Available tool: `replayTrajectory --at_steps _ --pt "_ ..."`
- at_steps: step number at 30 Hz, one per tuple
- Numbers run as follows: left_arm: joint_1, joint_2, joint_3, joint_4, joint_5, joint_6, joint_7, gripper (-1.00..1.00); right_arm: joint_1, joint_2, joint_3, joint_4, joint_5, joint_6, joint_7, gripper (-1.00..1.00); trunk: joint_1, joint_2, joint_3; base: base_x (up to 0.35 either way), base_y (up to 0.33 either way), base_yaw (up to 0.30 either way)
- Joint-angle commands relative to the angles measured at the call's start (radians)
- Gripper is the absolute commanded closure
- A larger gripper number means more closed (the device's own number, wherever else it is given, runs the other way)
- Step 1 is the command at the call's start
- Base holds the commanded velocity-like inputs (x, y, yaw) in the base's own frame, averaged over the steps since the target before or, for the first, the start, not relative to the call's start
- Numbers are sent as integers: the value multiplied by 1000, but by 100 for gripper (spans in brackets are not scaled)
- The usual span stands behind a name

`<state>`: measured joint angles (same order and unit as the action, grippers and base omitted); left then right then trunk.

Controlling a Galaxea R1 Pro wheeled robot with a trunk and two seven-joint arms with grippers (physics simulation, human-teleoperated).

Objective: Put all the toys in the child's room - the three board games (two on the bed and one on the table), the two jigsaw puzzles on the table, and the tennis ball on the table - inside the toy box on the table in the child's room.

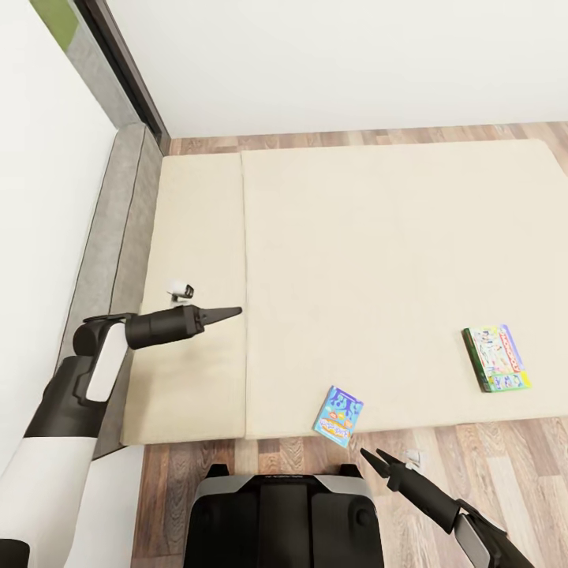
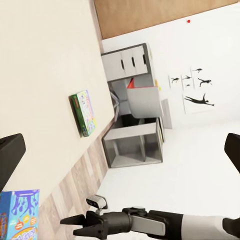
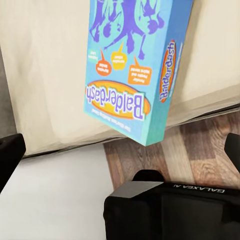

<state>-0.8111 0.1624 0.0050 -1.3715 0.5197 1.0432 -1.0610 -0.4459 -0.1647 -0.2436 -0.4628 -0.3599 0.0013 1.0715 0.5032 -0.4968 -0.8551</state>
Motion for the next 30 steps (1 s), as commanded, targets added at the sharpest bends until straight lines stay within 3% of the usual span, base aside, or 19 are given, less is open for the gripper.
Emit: replayTrajectory --at_steps 1,4,30 --pt "0 0 2 0 -1 4 -4 -100 0 0 -2 1 -2 0 4 -100 0 -1 -1 0 0 0" --pt "0 0 7 0 -1 4 -4 -100 0 0 -3 1 2 0 4 -100 0 -1 -1 0 0 0" --pt "0 3 11 0 0 4 -4 -100 0 18 6 -2 16 1 4 -100 100 -183 -82 0 0 0"
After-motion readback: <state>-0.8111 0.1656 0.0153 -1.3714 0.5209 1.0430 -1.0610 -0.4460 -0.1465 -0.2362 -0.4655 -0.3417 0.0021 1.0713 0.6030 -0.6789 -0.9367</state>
